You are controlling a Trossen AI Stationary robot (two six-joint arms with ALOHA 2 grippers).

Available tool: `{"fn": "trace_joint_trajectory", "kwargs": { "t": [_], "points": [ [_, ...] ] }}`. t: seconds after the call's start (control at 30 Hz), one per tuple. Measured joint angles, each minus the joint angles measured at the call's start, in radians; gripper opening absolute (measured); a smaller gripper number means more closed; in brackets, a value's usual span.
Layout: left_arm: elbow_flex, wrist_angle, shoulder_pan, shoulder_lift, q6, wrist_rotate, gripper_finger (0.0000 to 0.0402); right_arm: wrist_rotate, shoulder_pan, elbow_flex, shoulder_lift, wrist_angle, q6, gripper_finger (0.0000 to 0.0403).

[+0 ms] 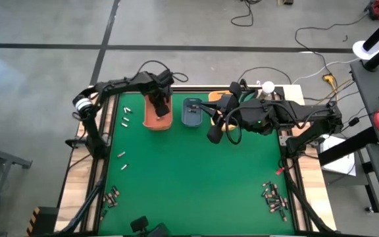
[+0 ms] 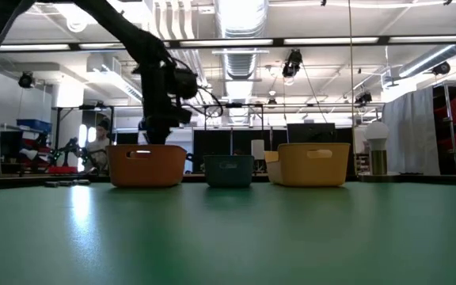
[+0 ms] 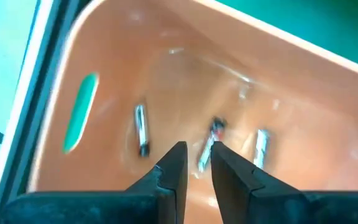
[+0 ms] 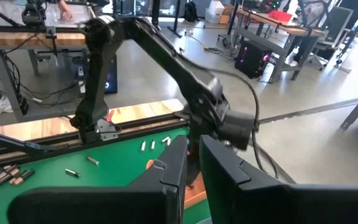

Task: Sort batteries
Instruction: Put the silver battery into the orange bin

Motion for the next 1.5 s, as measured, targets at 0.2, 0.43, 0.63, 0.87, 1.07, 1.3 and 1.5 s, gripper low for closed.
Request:
{"fn": "trace_joint_trajectory", "kwargs": {
  "t": [0.2, 0.43, 0.63, 0.87, 1.07, 1.3, 1.5],
  "points": [
    [-0.060, -0.110, -0.034, -0.209, -0.136, 0.144, 0.0052, 0.001, 0.000, 0.000, 0.000, 0.007, -0.019, 0.0038],
    [-0.336, -0.118, -0.160, -0.569, -0.303, 0.157, 0.0052, 0.002, -0.005, 0.000, 0.000, 0.008, -0.047, 0.0038],
    [-0.539, -0.131, -0.346, -0.840, -0.640, 0.154, 0.0052, 0.003, -0.029, 0.000, 0.000, 0.014, -0.065, 0.0038],
    [-0.645, -0.123, -0.641, -0.915, -0.985, 0.138, 0.0052, 0.002, -0.052, 0.000, 0.002, 0.098, -0.097, 0.0038],
    [-0.742, -0.113, -0.864, -0.893, -1.147, 0.138, 0.0052, 0.001, -0.055, 0.000, 0.003, 0.130, -0.044, 0.0038],
    [-0.794, -0.075, -0.955, -0.868, -1.271, 0.154, 0.0058, -0.002, -0.055, -0.015, 0.004, 0.127, 0.051, 0.0038],
    [-0.807, -0.054, -0.956, -0.799, -1.309, 0.153, 0.0095, -0.002, -0.055, -0.029, 0.004, 0.134, 0.060, 0.0038]
  ]
}}
